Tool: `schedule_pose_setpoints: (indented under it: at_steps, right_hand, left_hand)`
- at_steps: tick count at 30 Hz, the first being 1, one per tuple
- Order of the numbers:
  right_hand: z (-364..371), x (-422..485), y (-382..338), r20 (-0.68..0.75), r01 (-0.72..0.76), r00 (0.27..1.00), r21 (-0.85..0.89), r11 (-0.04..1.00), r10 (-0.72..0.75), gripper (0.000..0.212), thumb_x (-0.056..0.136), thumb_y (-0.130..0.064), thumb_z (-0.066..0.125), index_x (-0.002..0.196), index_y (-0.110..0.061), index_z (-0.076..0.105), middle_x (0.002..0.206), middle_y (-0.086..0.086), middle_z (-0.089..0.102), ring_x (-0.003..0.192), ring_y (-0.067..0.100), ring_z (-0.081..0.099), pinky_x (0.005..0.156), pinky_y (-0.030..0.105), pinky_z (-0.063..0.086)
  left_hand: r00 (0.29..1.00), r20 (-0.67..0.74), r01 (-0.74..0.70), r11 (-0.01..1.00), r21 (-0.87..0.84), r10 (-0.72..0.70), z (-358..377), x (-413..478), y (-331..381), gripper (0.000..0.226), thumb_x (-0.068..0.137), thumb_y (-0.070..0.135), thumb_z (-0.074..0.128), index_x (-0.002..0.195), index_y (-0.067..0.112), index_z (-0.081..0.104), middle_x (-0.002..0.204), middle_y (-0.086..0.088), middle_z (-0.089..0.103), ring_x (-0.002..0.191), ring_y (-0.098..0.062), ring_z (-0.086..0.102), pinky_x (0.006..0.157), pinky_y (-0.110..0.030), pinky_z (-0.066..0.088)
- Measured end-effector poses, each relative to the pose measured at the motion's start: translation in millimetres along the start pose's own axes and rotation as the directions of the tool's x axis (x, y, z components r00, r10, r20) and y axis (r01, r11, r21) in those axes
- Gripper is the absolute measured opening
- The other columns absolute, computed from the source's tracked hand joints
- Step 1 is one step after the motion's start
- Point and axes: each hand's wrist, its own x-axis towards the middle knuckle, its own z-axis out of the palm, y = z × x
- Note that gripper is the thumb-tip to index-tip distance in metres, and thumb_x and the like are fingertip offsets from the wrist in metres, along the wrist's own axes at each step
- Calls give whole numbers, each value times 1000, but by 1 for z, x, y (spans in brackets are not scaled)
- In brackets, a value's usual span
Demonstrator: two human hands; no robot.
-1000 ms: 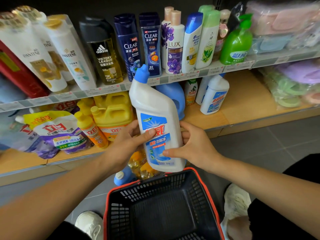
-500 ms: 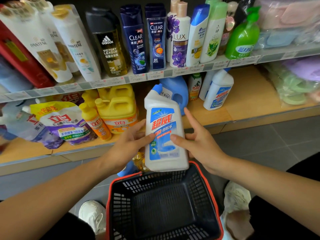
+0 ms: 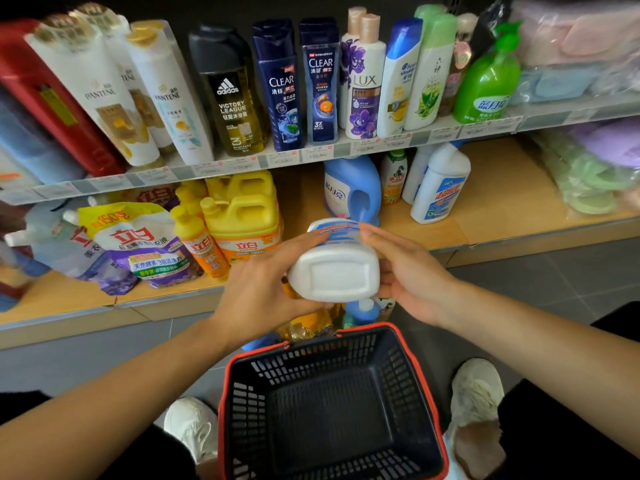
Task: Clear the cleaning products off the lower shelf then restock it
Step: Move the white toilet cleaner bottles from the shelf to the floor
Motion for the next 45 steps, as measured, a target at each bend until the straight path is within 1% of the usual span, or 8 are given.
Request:
schedule_pose_setpoints:
  at_steps: [4, 11, 15, 20, 30, 40, 43, 45]
  right_hand:
    - [-3, -1, -8, 122, -27, 992, -65, 998, 35, 38, 99, -39, 57, 131, -19, 63, 113, 23, 72, 97, 36, 74, 74, 41, 63]
    - [-3, -3, -3, 171, -64, 976, -365, 929, 135, 81, 81, -78, 45, 112, -6, 68, 91, 26, 75, 84, 39, 75, 66, 37, 63]
    - [-3, 1, -1, 37, 157, 986, -519, 840, -161, 65, 93, -67, 46, 90, -7, 72, 74, 17, 72, 71, 28, 72, 63, 34, 58]
    - [-6, -4, -10, 332, 707, 660, -577, 408, -674, 31, 102, -23, 54, 127, -11, 68, 123, 0, 67, 116, 9, 63, 90, 21, 51]
    - [-3, -11, -13, 802, 837, 327, -491, -241, -500, 36, 99, -14, 60, 134, -6, 62, 148, 10, 52, 145, 28, 41, 113, 49, 38]
    - [-13, -10, -23, 693, 837, 167, -475, -271, -701, 23, 76, -15, 90, 89, 1, 79, 101, 13, 76, 97, 26, 74, 83, 41, 59]
    - [-12, -11, -27, 580, 831, 316, -552, -76, -751, 18, 82, -18, 84, 84, -1, 79, 94, 10, 74, 89, 25, 72, 77, 41, 57]
    - [-8, -12, -26, 448, 760, 558, -614, 213, -699, 23, 81, -23, 81, 97, -7, 75, 103, 3, 69, 97, 19, 68, 80, 41, 57]
  left_hand:
    - [991, -124, -20, 983, 182, 44, -16, 12, -3, 71, 62, 62, 77, 126, 33, 68, 87, 7, 63, 83, -16, 65, 54, -34, 50]
    - [998, 37, 66, 914, -399, -56, -22, 14, 6, 63, 67, 28, 89, 126, 20, 67, 120, 13, 71, 111, -3, 67, 91, -26, 54]
    - [990, 23, 135, 858, -495, -142, -21, 12, 9, 67, 66, 22, 91, 128, 12, 67, 122, 5, 72, 115, -12, 67, 95, -37, 56]
    - [995, 0, 88, 889, -449, -98, -21, 11, 14, 61, 66, 25, 91, 123, 16, 70, 115, 9, 74, 107, -7, 69, 86, -27, 56]
    - [995, 65, 101, 861, -498, -79, -22, 11, 8, 62, 64, 15, 95, 119, 29, 69, 101, 18, 74, 93, 4, 66, 77, -16, 51]
    - [985, 124, 171, 833, -527, -124, -21, 14, 4, 60, 65, 19, 92, 121, 14, 72, 109, 6, 76, 102, -11, 70, 86, -31, 57]
    - [985, 117, 171, 863, -476, -130, -21, 14, 8, 61, 65, 18, 93, 122, 15, 72, 111, 6, 76, 104, -14, 71, 87, -39, 58]
    - [987, 91, 156, 894, -420, -129, -21, 14, 13, 62, 65, 25, 93, 122, 18, 72, 111, 8, 75, 103, -14, 71, 84, -42, 58]
